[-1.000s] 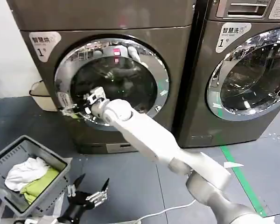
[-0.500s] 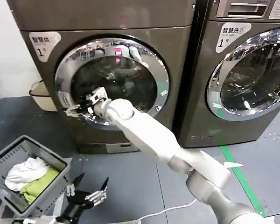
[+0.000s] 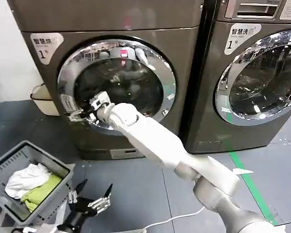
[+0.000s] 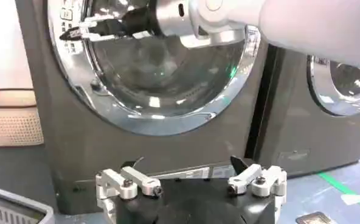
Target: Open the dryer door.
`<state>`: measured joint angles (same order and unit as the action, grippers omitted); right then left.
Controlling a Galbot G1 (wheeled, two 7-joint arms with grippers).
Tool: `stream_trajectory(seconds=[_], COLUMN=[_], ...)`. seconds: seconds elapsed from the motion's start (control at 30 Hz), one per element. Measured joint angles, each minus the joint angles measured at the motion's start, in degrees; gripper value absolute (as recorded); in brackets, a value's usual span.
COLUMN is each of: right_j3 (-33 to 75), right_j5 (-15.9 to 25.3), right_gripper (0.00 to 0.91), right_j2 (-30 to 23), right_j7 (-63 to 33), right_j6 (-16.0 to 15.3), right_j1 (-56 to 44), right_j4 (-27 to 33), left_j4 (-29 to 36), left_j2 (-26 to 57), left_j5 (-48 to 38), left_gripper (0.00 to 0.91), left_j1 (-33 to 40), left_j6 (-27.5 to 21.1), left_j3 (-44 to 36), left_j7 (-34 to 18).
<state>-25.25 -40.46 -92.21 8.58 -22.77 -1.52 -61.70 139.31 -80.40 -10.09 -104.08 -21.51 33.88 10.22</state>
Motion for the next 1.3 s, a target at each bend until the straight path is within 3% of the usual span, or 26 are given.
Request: stream_trajectory(seconds=[0.7,1.3], right_j3=[-0.5,-1.9], right_j5=[-0.4,-0.4], right_gripper=[0.907,0.907], right_j2=[0.0,0.0], right_j7=[8.0,11.5], right_j6=[2.0,1.9], right_j1=[2.1,2.5], right_j4=[5.3,4.8], left_j4=[0.0,0.2], left_j2=[0.2,0.2], left_j5=[-0.4,-1.2], left_gripper=[0.907,0.907], left_j1=[0.1,0.3], left_j6=[0.0,-0.1], left_j3=[0.1,0.8], left_j7=[0.0,0.0])
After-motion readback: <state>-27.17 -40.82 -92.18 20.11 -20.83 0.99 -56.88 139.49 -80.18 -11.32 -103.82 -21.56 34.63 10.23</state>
